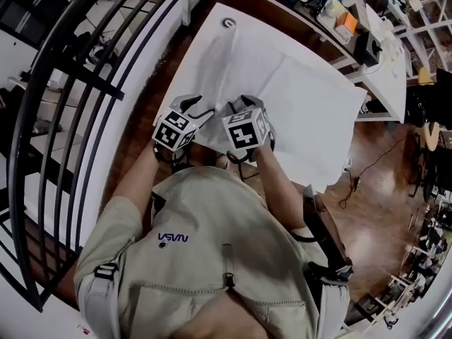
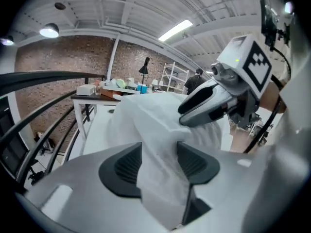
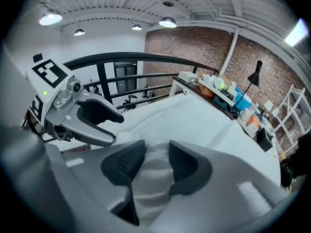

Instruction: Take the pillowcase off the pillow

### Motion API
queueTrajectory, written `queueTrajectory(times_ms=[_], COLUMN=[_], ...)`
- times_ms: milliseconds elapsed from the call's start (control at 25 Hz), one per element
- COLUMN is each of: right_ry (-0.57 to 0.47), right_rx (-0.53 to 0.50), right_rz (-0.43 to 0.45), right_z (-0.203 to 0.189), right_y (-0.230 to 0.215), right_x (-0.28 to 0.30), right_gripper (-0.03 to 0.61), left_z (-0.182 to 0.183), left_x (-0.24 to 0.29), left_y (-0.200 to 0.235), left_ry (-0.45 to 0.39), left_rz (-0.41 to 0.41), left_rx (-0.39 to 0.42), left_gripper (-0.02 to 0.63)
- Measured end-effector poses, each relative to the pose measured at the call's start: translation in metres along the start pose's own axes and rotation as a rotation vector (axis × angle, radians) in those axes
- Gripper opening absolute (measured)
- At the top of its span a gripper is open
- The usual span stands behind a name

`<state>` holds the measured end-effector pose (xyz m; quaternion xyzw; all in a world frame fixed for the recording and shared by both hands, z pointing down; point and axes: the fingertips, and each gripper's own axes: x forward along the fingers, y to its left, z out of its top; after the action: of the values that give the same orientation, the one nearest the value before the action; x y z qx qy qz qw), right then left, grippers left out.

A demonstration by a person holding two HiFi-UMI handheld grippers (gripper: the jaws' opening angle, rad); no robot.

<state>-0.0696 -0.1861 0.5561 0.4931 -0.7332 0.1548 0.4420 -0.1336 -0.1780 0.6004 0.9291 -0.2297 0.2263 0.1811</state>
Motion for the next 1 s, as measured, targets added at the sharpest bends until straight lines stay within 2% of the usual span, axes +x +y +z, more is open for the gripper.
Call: queueTrajectory(times_ms=[80,160,280,440,560,720,760,880,1000], right_ry=[0.007,-0.006,-0.032,-0.048,-0.036,-0.016,-0.012,0.007,0.019], right_rx=[-0.03,-0.035,-0.028,-0.022,0.047,0.121,0.135,0.166,0.152], right_rz=[-0.037,-0.059,-0.083,-0.196,-0.265,-0.358,-0.372,-0.372,-0.343], right_z=[-0.003,-0.004,-0.003,-0.014,-0.035,-0.064,-0.072,-0.092,-0.101], right_y=[0.001,0.0,-0.006,-0.035,-0.068,-0.103,-0.108,-0.109,-0.095], right_x=[0.002,-0.003,-0.018,-0.048,-0.065,-0.08,-0.08,-0.07,-0.055], right_gripper=[0.068,0.02,0.012,0.006,0.006,0.006,0.006,0.006,0.006], left_z=[-0.004,-0.006,0.0,0.023,0.038,0.054,0.055,0.041,0.017], left_x=[0.018,0.025,0.018,-0.005,-0.016,-0.029,-0.031,-0.03,-0.021], left_y=[-0.006,-0.016,-0.02,-0.006,-0.001,0.007,0.01,0.011,0.005], left_ry=[0.041,0.062,0.046,-0.024,-0.062,-0.134,-0.142,-0.112,-0.052], left_rz=[-0.066,-0.13,-0.155,-0.134,-0.123,-0.086,-0.077,-0.077,-0.067], left_rx=[-0.021,-0.003,0.053,0.068,0.093,0.065,0.051,0.016,0.016], left_gripper=[0.234,0.136,0.081,0.066,0.058,0.052,0.029,0.029,0.031])
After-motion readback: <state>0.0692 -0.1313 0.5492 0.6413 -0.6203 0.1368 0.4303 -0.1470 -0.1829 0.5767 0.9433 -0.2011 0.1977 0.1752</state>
